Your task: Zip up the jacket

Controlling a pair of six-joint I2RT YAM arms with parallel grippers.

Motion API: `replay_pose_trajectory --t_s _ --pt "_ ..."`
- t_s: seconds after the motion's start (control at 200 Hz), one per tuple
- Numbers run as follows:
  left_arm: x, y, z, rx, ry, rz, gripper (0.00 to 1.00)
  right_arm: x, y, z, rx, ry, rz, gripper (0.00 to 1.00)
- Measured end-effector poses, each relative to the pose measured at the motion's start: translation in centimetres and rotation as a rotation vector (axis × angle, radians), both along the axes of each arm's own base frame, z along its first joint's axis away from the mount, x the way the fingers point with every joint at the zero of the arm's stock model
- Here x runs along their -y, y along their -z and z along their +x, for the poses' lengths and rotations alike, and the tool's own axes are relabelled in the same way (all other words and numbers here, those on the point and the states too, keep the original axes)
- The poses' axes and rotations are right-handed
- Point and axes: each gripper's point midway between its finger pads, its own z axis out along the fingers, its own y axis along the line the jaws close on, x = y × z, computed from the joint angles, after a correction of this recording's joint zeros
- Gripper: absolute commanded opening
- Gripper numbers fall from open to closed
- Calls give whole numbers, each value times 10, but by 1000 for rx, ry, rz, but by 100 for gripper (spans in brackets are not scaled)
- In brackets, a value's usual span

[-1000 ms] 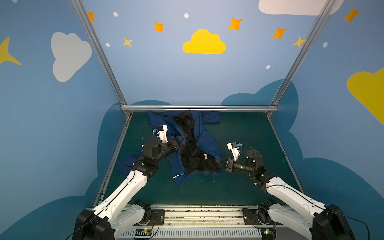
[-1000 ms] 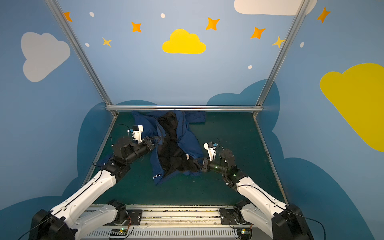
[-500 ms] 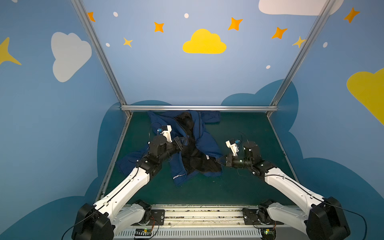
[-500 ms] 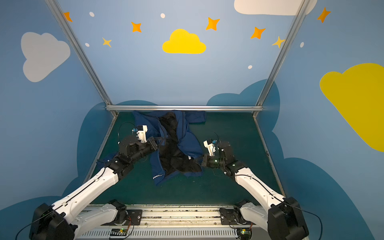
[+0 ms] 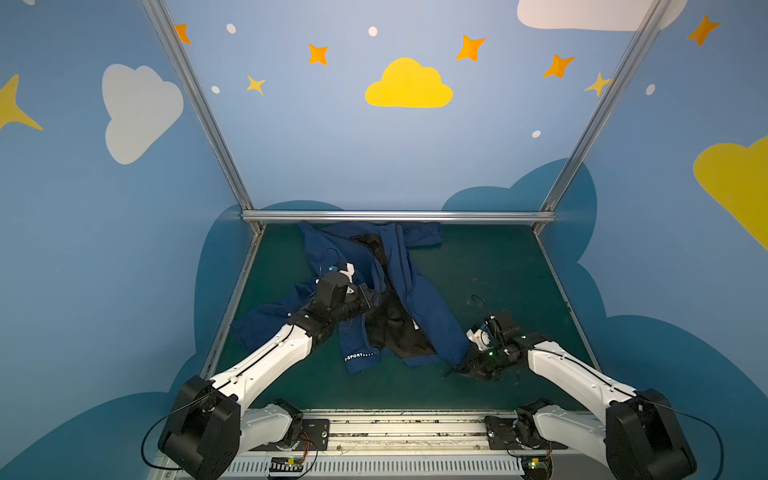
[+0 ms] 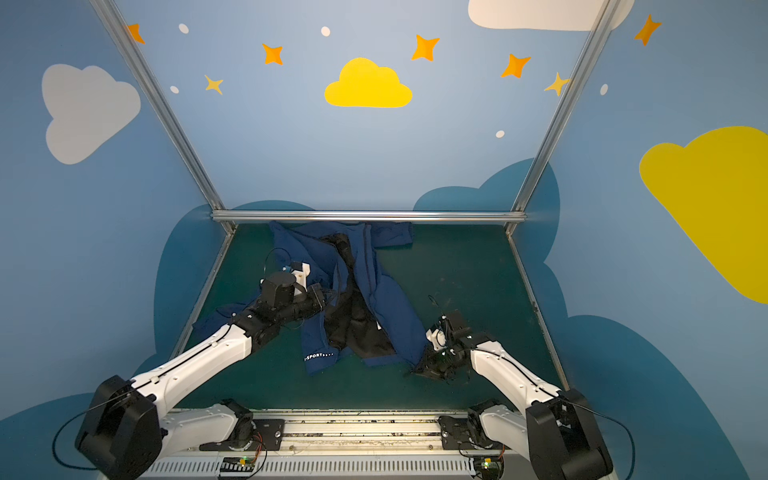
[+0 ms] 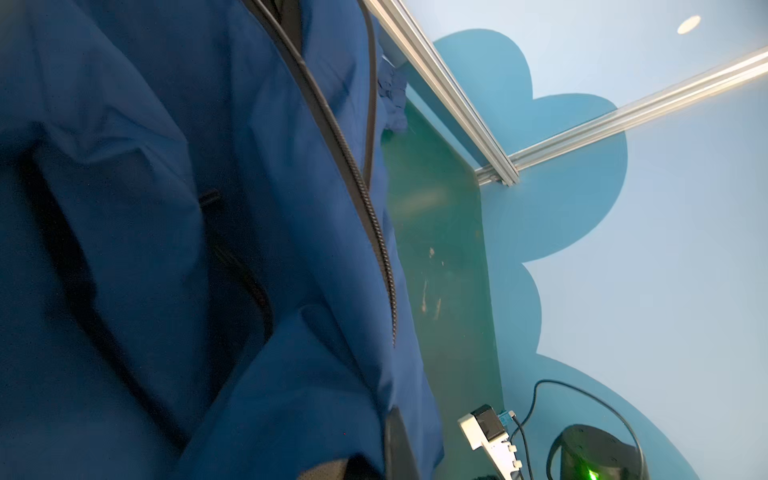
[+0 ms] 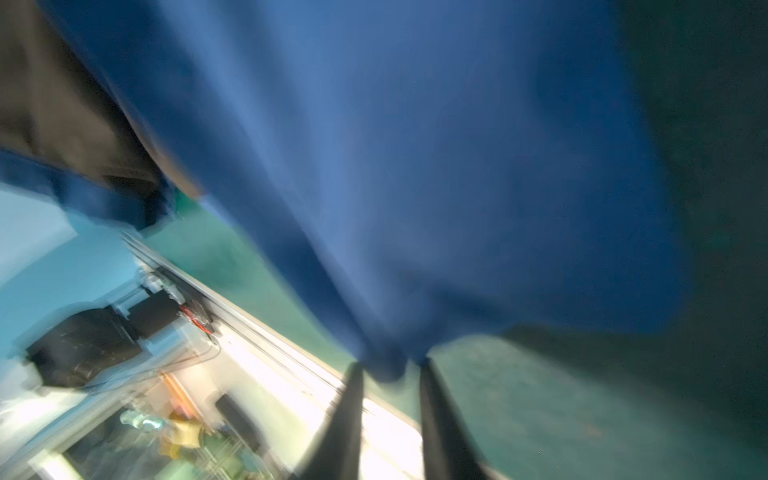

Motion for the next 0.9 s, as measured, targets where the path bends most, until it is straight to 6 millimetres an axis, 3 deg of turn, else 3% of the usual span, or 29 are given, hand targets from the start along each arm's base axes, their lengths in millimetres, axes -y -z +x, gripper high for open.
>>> replay_pose_trajectory --t_s 0.135,0.245,0.571,0.901 --pt "2 0 -1 -3 5 -3 3 -3 -4 4 28 -17 14 64" --pt "2 0 -2 -4 7 -5 3 -4 -3 5 43 -36 8 70" --pt "4 4 -2 -22 15 -8 3 -15 0 -8 172 -236 -152 78" --pt "2 2 -1 -18 -7 -13 3 -3 16 6 205 -223 -280 76"
